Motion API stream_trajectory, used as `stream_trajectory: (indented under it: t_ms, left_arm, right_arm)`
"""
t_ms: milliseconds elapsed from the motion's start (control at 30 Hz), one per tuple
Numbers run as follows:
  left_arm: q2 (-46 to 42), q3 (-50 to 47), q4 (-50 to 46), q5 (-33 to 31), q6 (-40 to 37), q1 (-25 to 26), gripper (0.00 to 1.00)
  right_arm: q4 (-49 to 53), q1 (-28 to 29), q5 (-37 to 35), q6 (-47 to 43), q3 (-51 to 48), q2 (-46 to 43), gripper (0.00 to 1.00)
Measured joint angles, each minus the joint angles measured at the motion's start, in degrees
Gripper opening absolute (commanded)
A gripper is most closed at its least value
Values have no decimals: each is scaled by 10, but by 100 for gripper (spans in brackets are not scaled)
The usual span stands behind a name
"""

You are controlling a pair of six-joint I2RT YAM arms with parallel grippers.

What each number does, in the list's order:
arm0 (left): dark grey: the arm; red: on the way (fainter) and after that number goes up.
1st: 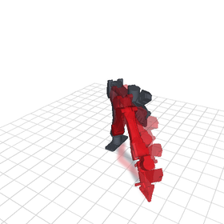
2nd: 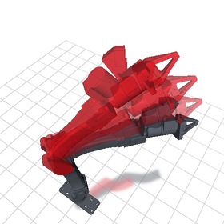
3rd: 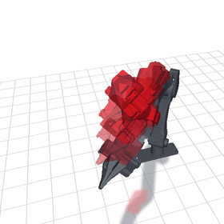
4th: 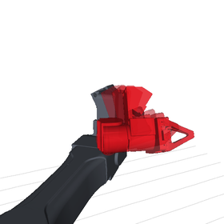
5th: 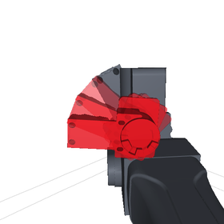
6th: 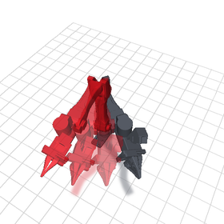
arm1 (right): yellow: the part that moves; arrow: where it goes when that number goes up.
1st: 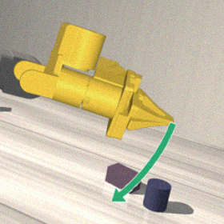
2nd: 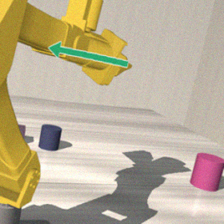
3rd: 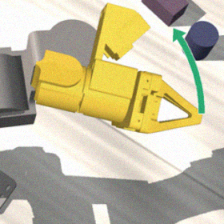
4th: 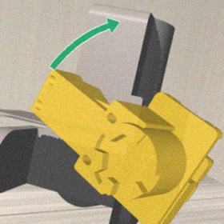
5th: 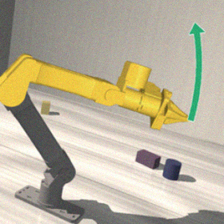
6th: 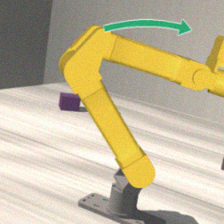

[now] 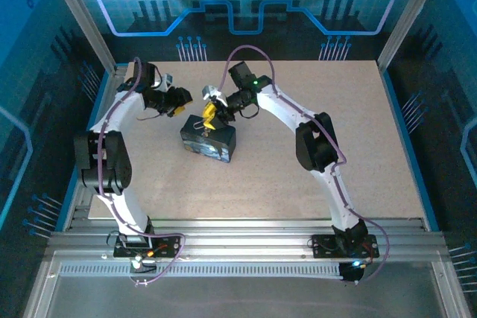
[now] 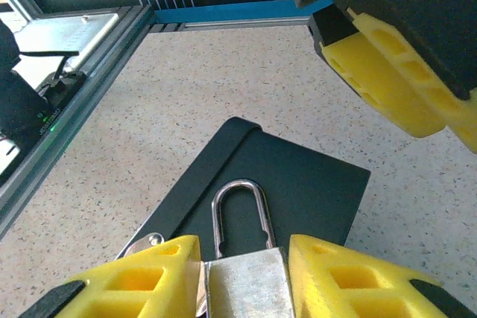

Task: Unlock the padlock with the key

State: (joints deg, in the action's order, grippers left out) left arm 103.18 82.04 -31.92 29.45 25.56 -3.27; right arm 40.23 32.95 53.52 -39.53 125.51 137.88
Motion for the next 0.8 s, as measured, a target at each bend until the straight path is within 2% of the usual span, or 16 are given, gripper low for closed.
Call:
stream_trajectory:
  t_ms: [233,333,600,800]
  left_arm:
    - [-13,0,0,0,0,0,48]
    - [-17,0,-1,0,0,0,48]
    - [-19,0,-4,0,0,0,48]
    - [-30,-1,-4,0,0,0,48]
  right_arm:
    - [21,0,-5,-15,0,2,50]
    - [31,0,-12,-26,0,2,46]
    - [47,3,-35,-54,4,1,28]
    - [14,3,-31,-24,-16,-7,23]
